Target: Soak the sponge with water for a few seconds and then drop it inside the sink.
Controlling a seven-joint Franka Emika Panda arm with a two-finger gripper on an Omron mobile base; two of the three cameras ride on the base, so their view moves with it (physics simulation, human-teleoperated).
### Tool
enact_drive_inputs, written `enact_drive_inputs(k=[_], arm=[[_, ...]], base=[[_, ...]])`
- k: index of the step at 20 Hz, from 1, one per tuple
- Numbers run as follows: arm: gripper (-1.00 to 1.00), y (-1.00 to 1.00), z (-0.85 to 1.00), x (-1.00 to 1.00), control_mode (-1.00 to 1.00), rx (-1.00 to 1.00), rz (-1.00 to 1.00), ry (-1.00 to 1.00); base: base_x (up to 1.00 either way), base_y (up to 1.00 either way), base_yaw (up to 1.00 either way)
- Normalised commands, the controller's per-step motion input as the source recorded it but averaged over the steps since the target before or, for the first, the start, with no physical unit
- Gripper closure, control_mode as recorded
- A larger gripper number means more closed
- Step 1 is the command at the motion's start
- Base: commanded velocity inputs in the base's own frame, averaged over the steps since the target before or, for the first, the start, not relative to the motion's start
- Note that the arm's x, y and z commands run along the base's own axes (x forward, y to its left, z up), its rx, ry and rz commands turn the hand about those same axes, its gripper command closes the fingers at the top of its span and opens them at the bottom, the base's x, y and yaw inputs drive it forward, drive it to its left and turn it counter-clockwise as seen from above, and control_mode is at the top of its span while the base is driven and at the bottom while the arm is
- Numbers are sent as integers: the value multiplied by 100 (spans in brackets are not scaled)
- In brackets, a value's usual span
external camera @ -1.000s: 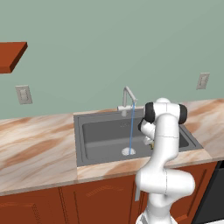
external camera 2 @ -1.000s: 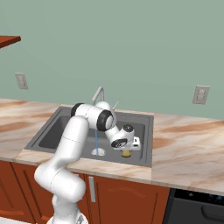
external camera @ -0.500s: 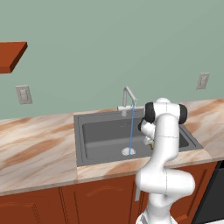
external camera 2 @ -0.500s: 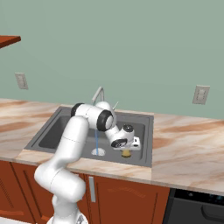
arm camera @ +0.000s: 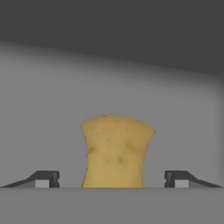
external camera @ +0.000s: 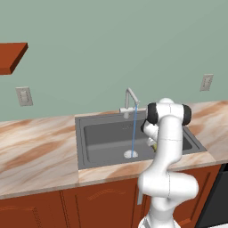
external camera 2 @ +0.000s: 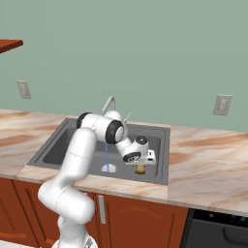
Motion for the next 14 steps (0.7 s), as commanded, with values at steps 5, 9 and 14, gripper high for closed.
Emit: enact_drive_inputs(k=[5,9,14], arm=[[-100,0,67,-1,-100,0,0,0],[-100,0,71,-8,-100,0,0,0],[-100,0,66,-25,-100,0,0,-1]], base=[[0,0,0],[0,0,0],[0,0,0]])
